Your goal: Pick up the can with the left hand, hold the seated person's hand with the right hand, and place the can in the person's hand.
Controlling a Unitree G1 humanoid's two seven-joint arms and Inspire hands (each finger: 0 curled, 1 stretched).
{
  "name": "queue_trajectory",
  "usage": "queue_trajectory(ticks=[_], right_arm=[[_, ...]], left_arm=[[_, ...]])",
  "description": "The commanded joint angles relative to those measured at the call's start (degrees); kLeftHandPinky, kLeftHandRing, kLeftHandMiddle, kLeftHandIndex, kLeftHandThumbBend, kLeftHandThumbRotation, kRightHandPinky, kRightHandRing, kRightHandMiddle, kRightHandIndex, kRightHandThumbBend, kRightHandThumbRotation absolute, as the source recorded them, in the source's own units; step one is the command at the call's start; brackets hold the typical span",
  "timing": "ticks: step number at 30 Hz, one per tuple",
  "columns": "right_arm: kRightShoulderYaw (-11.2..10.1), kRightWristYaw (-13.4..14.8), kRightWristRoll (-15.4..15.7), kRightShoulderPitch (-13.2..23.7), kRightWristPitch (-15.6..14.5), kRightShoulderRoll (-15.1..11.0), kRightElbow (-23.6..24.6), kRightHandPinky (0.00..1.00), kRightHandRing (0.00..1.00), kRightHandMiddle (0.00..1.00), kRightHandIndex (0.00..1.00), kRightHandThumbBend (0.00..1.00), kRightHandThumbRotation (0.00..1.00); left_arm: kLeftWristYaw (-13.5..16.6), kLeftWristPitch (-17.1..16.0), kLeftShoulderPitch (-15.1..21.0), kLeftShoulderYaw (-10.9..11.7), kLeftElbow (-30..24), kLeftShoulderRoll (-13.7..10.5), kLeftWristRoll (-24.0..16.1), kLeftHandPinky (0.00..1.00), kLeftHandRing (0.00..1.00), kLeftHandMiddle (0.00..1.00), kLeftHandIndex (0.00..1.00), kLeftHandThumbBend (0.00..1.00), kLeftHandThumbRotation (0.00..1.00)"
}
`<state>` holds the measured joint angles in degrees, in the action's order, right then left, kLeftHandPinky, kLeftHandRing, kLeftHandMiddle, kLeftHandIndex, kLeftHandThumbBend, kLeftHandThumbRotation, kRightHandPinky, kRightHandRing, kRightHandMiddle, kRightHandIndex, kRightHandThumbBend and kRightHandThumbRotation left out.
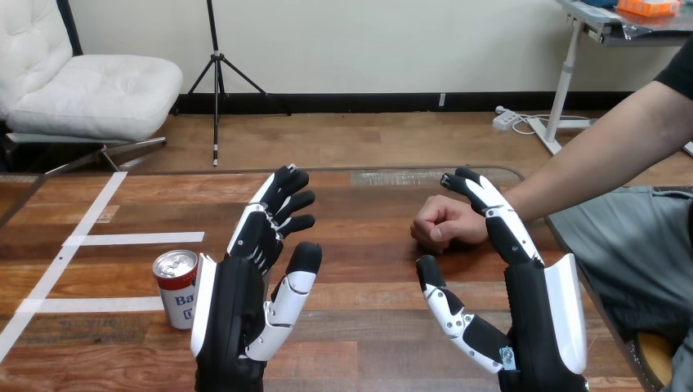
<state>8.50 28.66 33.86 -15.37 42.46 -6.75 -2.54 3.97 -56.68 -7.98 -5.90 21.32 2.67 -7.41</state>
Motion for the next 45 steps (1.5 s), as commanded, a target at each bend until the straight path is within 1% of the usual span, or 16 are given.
queue_trajectory(ticks=[1, 7, 14, 19, 28, 37, 43, 45], right_arm=[[-0.66, 0.49, -0.38, 2.14, 0.23, 0.78, 0.90, 0.85, 0.89, 0.89, 0.82, 0.34, 0.16], [-0.63, 0.92, 0.07, 2.28, 0.14, 1.01, 0.56, 0.85, 0.89, 0.89, 0.82, 0.34, 0.16], [-0.40, 0.60, -0.34, 2.36, 0.44, 0.91, 0.24, 0.86, 0.89, 0.89, 0.82, 0.34, 0.17], [-0.31, 0.46, -0.64, 2.54, 0.69, 0.87, 0.08, 0.87, 0.90, 0.89, 0.83, 0.34, 0.17], [-0.61, 0.56, 0.10, 2.66, -0.16, 0.86, 0.78, 0.86, 0.89, 0.89, 0.82, 0.34, 0.17], [-0.82, 0.46, -0.38, 3.08, 0.36, 0.52, 0.49, 0.85, 0.89, 0.90, 0.83, 0.34, 0.17], [-0.90, 0.20, -0.79, 3.25, 0.49, 0.39, 0.52, 0.85, 0.89, 0.90, 0.83, 0.34, 0.17], [-0.95, 0.14, -0.83, 3.29, 0.48, 0.35, 0.54, 0.85, 0.89, 0.90, 0.83, 0.34, 0.17]], left_arm=[[-0.01, -0.26, 1.43, -0.04, -2.30, 0.64, 0.26, 0.74, 0.81, 0.86, 0.86, 0.54, 0.74], [-0.13, -0.14, 1.40, 0.04, -2.53, 0.42, 0.36, 0.74, 0.81, 0.85, 0.86, 0.55, 0.74], [-0.55, -0.27, 1.58, 0.07, -2.55, 0.13, 0.86, 0.74, 0.82, 0.86, 0.86, 0.57, 0.74], [-0.42, -0.50, 1.69, 0.33, -2.49, 0.11, 0.50, 0.75, 0.82, 0.86, 0.87, 0.57, 0.74], [-0.11, -0.73, 1.80, 0.51, -2.40, 0.32, 0.11, 0.75, 0.82, 0.86, 0.87, 0.55, 0.75], [0.38, -0.86, 1.80, 0.65, -2.37, 0.44, -0.63, 0.75, 0.82, 0.86, 0.86, 0.55, 0.74], [0.09, -0.84, 1.92, 0.48, -2.66, 0.20, 0.06, 0.76, 0.83, 0.86, 0.86, 0.56, 0.74], [0.06, -1.43, 2.24, 0.69, -2.31, -0.03, 0.33, 0.76, 0.83, 0.86, 0.87, 0.56, 0.74]])
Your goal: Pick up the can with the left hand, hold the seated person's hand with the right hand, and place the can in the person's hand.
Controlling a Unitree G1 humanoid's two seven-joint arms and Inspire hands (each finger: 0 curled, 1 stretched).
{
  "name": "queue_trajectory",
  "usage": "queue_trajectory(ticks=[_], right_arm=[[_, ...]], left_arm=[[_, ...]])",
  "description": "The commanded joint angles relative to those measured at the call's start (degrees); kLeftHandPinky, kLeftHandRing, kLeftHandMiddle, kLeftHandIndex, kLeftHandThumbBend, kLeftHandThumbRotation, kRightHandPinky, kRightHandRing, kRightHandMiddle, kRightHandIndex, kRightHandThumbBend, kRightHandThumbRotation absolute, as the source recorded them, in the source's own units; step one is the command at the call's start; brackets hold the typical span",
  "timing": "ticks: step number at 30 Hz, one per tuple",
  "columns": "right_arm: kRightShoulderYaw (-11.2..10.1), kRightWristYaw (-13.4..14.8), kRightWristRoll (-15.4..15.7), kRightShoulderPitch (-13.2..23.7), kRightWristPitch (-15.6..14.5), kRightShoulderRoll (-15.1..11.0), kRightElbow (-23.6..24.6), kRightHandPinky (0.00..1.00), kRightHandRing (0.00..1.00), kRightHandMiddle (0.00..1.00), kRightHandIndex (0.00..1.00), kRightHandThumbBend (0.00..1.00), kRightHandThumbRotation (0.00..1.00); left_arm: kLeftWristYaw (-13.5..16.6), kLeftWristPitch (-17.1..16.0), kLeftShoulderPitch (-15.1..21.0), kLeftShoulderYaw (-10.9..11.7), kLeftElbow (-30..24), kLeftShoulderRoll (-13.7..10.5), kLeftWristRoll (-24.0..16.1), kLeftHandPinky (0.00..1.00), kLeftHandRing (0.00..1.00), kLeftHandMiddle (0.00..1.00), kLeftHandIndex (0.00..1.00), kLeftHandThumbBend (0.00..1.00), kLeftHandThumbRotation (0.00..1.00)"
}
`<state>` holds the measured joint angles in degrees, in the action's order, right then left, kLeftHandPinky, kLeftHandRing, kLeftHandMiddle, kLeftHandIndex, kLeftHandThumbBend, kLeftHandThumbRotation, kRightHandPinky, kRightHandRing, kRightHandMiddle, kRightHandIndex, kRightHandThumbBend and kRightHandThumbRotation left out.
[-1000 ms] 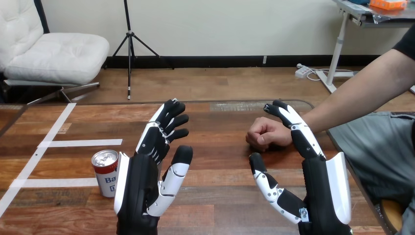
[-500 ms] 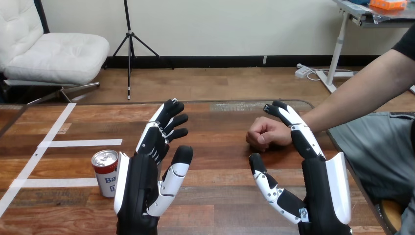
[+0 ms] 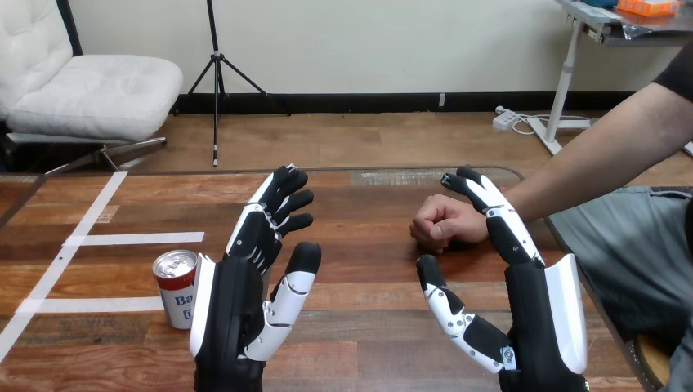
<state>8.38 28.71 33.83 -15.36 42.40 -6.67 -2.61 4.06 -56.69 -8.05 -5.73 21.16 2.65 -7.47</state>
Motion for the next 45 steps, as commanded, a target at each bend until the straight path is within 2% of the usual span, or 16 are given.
queue_trajectory(ticks=[1, 5, 11, 16, 25, 30, 39, 45], right_arm=[[-0.85, 0.07, -0.81, 3.28, 0.54, 0.26, 0.61, 0.85, 0.89, 0.90, 0.83, 0.34, 0.17], [-0.95, -0.01, -0.69, 3.26, 0.33, 0.23, 0.76, 0.85, 0.89, 0.90, 0.83, 0.34, 0.17], [-1.07, -0.03, -0.63, 3.38, 0.43, 0.17, 0.66, 0.85, 0.89, 0.90, 0.83, 0.34, 0.17], [-1.10, -0.09, -0.71, 3.46, 0.37, 0.17, 0.60, 0.85, 0.89, 0.90, 0.83, 0.34, 0.17], [-0.99, -0.64, -1.42, 3.75, 0.58, 0.14, 0.24, 0.85, 0.89, 0.90, 0.83, 0.34, 0.16], [-1.03, -0.86, -1.36, 3.72, 0.13, 0.28, 0.42, 0.86, 0.90, 0.90, 0.83, 0.34, 0.17], [-1.03, -0.88, -1.20, 3.90, 0.05, 0.32, 0.25, 0.87, 0.90, 0.89, 0.83, 0.34, 0.17], [-0.97, -1.03, -1.25, 3.92, -0.07, 0.31, 0.19, 0.88, 0.91, 0.90, 0.83, 0.34, 0.18]], left_arm=[[-0.04, -1.59, 2.41, 0.57, -2.02, -0.06, 0.45, 0.77, 0.83, 0.87, 0.87, 0.56, 0.73], [1.04, -2.46, 2.81, 1.78, -1.68, -0.03, -0.33, 0.78, 0.84, 0.87, 0.87, 0.56, 0.69], [2.63, -2.43, 2.90, 3.44, -2.38, -0.06, -1.80, 0.80, 0.85, 0.88, 0.88, 0.58, 0.58], [3.56, -2.27, 2.89, 4.60, -3.43, -0.27, -2.89, 0.84, 0.88, 0.89, 0.89, 0.59, 0.45], [5.90, -3.38, 3.21, 7.13, -5.11, -0.64, -5.65, 0.85, 0.90, 0.90, 0.89, 0.62, 0.28], [7.27, -3.99, 3.26, 8.69, -6.14, -1.13, -7.94, 0.83, 0.90, 0.91, 0.89, 0.63, 0.24], [9.05, -5.22, 3.61, 10.74, -7.26, -2.01, -9.67, 0.86, 0.92, 0.91, 0.87, 0.66, 0.19], [11.75, -5.26, 3.83, 12.88, -8.40, -1.79, -12.96, 0.87, 0.92, 0.91, 0.86, 0.68, 0.19]])
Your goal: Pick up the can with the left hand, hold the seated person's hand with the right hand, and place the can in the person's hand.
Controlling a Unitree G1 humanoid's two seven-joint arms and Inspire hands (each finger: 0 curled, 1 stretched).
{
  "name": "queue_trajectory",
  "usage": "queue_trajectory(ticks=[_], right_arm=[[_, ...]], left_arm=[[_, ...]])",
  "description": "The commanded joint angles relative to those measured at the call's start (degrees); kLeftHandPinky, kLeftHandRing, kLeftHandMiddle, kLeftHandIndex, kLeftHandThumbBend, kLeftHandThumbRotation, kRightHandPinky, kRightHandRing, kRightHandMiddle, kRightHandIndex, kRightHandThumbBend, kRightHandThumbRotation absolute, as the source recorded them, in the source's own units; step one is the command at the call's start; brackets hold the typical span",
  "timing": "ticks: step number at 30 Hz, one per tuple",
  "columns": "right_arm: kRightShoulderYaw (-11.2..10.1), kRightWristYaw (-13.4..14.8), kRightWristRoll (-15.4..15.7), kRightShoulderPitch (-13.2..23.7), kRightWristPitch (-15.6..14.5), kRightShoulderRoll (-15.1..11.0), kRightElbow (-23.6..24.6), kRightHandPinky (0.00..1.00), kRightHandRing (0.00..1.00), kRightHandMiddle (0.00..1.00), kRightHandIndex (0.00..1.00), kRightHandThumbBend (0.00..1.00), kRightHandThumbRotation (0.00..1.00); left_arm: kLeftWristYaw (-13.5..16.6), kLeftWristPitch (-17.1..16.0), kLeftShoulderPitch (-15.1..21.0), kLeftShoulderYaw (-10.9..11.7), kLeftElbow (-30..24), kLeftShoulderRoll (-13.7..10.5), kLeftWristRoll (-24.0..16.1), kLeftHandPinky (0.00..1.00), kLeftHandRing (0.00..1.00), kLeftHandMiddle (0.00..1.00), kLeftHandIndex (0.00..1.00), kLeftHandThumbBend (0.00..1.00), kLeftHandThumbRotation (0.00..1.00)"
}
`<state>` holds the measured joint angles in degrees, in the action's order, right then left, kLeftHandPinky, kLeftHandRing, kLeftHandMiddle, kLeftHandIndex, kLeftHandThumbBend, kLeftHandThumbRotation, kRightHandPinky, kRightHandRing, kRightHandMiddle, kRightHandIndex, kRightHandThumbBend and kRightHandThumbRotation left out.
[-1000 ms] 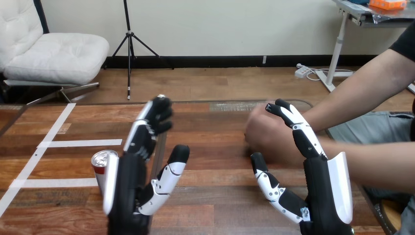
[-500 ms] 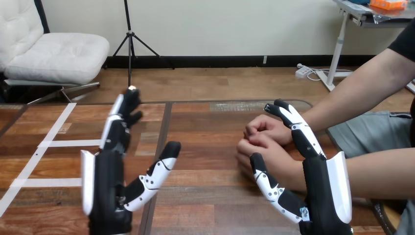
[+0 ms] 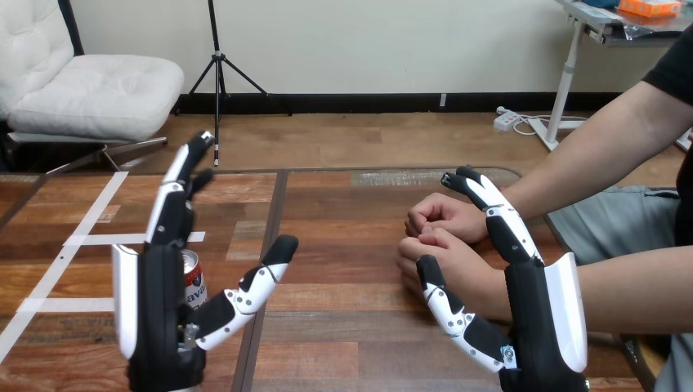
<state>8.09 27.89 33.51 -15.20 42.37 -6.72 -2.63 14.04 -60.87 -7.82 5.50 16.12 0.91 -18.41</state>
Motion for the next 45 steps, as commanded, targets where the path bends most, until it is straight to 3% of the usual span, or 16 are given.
queue_trajectory(ticks=[1, 9, 17, 21, 29, 38, 45], right_arm=[[-0.68, -0.24, -0.91, 3.74, -0.11, 0.37, 0.25, 0.88, 0.91, 0.90, 0.83, 0.34, 0.18], [-0.69, -0.23, -0.89, 3.89, 0.03, 0.42, 0.06, 0.89, 0.91, 0.89, 0.83, 0.34, 0.18], [-0.68, -0.63, -1.04, 3.88, -0.09, 0.39, 0.12, 0.89, 0.91, 0.89, 0.83, 0.34, 0.18], [-0.86, -0.46, -0.54, 4.01, -0.03, 0.26, 0.03, 0.90, 0.91, 0.89, 0.83, 0.34, 0.18], [-0.80, -0.81, -1.05, 3.98, 0.01, 0.25, 0.01, 0.90, 0.91, 0.89, 0.83, 0.34, 0.17], [-0.80, -1.17, -1.16, 3.84, -0.46, 0.27, 0.26, 0.89, 0.91, 0.89, 0.82, 0.34, 0.18], [-0.78, -1.51, -1.27, 3.68, -0.72, 0.28, 0.43, 0.89, 0.91, 0.89, 0.82, 0.34, 0.19]], left_arm=[[2.34, -1.19, 3.70, 2.05, -3.52, 0.03, -2.60, 0.87, 0.92, 0.91, 0.86, 0.69, 0.19], [5.10, -2.25, 4.38, 3.16, -3.14, -0.04, -4.67, 0.88, 0.91, 0.91, 0.86, 0.71, 0.16], [8.63, -1.24, 4.53, 4.55, -2.97, -0.01, -8.52, 0.88, 0.90, 0.91, 0.86, 0.71, 0.16], [11.99, 2.08, 4.05, 5.88, -3.97, 0.14, -13.62, 0.90, 0.91, 0.92, 0.88, 0.72, 0.19], [16.83, 7.50, 3.31, 5.61, -5.16, -0.57, -19.24, 0.95, 0.92, 0.92, 0.89, 0.75, 0.23], [18.69, 15.29, 2.19, 4.34, -6.80, -2.00, -23.23, 0.99, 0.96, 0.95, 0.91, 0.74, 0.29], [18.56, 21.63, 1.68, 3.43, -7.66, -2.36, -23.46, 0.93, 0.95, 0.94, 0.91, 0.75, 0.32]])
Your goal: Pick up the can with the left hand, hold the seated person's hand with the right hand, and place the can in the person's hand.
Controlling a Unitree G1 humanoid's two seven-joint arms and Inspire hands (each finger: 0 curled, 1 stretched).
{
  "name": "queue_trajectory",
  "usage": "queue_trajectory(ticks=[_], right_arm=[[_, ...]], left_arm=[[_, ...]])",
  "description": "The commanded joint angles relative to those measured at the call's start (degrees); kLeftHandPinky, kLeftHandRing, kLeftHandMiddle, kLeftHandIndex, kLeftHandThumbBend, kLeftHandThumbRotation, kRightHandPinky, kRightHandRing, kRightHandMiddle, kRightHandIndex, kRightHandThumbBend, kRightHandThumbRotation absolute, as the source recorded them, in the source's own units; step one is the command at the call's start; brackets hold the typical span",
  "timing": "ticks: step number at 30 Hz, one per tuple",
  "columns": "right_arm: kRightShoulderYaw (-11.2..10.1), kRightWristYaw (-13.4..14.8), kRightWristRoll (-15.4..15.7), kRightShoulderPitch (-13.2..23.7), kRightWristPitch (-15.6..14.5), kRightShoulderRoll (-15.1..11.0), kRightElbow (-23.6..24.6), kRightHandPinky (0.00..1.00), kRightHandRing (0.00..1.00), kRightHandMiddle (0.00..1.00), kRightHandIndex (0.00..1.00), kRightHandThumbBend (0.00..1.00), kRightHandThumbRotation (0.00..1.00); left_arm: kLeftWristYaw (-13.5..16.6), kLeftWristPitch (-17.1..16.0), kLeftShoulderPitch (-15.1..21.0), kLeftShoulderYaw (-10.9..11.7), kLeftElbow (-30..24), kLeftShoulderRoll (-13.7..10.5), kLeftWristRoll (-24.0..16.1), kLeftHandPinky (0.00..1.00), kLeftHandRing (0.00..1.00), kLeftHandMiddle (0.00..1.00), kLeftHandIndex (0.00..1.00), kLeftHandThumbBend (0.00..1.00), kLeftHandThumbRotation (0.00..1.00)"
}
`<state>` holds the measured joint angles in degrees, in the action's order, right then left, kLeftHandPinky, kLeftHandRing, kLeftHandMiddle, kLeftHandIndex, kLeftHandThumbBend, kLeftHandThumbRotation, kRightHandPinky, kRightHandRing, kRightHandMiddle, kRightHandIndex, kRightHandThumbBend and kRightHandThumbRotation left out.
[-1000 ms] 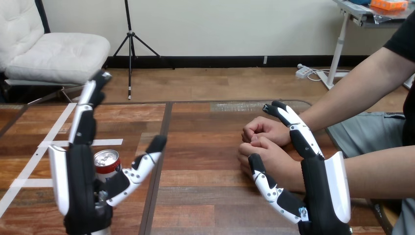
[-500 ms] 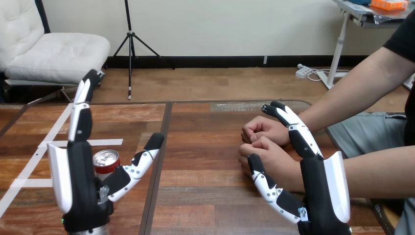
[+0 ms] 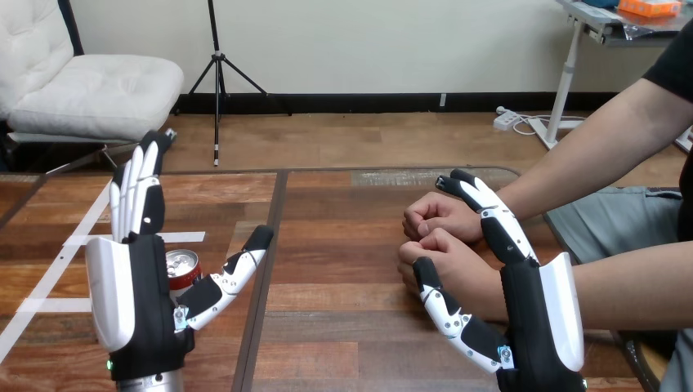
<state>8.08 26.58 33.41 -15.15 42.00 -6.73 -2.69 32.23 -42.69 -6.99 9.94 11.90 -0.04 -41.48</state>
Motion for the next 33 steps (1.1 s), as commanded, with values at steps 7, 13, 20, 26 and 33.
queue_trajectory(ticks=[7, 13, 20, 26, 33], right_arm=[[-0.79, -0.63, -1.47, 3.59, -0.24, 0.31, 0.42, 0.89, 0.91, 0.89, 0.83, 0.34, 0.21], [-0.85, -0.70, -1.47, 3.64, -0.11, 0.25, 0.34, 0.89, 0.91, 0.89, 0.82, 0.34, 0.21], [-0.87, -0.73, -1.48, 3.55, -0.18, 0.17, 0.43, 0.88, 0.90, 0.89, 0.82, 0.34, 0.21], [-0.96, -0.69, -1.41, 3.46, -0.31, 0.11, 0.53, 0.88, 0.91, 0.89, 0.82, 0.34, 0.21], [-0.98, -0.90, -1.77, 3.43, -0.30, 0.07, 0.60, 0.89, 0.91, 0.89, 0.82, 0.34, 0.22]], left_arm=[[-1.92, 11.02, 0.19, -1.94, -5.43, -1.67, -0.47, 0.83, 0.91, 0.93, 0.90, 0.78, 0.34], [-6.58, 17.60, -0.47, -2.99, -7.74, -3.16, -0.73, 0.81, 0.92, 0.95, 0.92, 0.76, 0.35], [-10.84, 25.36, -0.81, -4.01, -10.48, -5.06, -1.99, 0.79, 0.91, 0.95, 0.93, 0.76, 0.33], [-13.14, 29.54, -0.96, -4.88, -12.34, -6.46, -2.13, 0.77, 0.89, 0.93, 0.91, 0.77, 0.30], [-14.59, 32.48, -0.86, -5.81, -13.62, -8.14, -2.53, 0.74, 0.86, 0.90, 0.88, 0.77, 0.26]])
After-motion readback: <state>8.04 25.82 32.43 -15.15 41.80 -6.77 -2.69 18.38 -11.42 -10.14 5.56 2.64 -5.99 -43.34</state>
